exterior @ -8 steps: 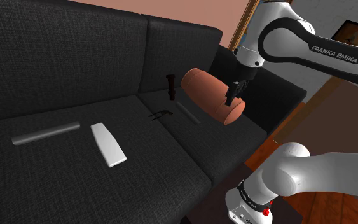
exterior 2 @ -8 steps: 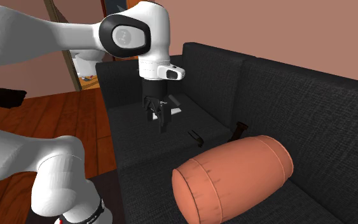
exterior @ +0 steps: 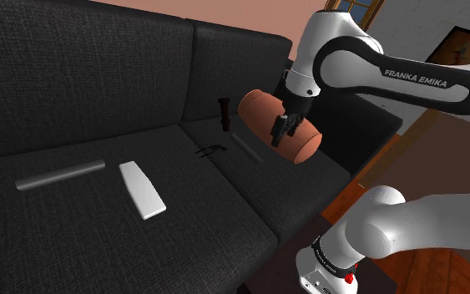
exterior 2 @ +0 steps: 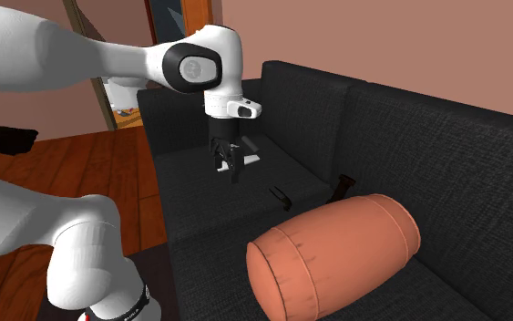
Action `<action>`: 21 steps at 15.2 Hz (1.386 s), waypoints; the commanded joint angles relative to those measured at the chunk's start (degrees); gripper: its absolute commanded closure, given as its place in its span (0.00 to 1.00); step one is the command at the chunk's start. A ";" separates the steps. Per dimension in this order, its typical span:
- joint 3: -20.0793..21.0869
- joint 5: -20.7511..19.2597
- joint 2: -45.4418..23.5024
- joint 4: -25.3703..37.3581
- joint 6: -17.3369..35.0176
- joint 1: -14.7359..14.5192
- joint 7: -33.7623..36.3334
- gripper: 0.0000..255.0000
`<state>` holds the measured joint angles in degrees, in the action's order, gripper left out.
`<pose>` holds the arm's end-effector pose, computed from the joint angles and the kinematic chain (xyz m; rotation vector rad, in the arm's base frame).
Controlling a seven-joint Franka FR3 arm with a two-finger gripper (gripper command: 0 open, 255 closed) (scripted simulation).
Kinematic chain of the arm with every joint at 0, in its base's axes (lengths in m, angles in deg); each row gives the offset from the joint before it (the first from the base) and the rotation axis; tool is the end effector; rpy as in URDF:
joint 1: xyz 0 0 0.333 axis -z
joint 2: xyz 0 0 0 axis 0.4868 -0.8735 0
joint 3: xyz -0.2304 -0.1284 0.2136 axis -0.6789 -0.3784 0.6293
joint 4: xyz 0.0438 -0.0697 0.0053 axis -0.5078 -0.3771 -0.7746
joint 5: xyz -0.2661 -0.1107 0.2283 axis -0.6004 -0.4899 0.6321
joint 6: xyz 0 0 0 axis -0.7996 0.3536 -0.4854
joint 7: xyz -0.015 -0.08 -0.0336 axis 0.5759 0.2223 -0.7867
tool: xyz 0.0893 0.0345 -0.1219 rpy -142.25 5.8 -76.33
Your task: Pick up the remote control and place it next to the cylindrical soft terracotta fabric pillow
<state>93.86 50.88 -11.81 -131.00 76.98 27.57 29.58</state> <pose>0.2864 0.0614 0.5051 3.0552 0.1862 -0.1277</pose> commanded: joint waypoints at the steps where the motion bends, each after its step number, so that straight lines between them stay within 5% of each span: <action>1: 2.17 1.57 -1.93 -0.22 2.50 -0.71 2.83 0.00; 12: 13.64 4.90 -18.72 5.54 15.48 -2.71 17.81 0.00; 21: 21.28 -1.38 -37.29 16.89 23.05 -3.67 32.33 0.00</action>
<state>114.43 50.65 -46.75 -116.12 99.72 24.11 60.03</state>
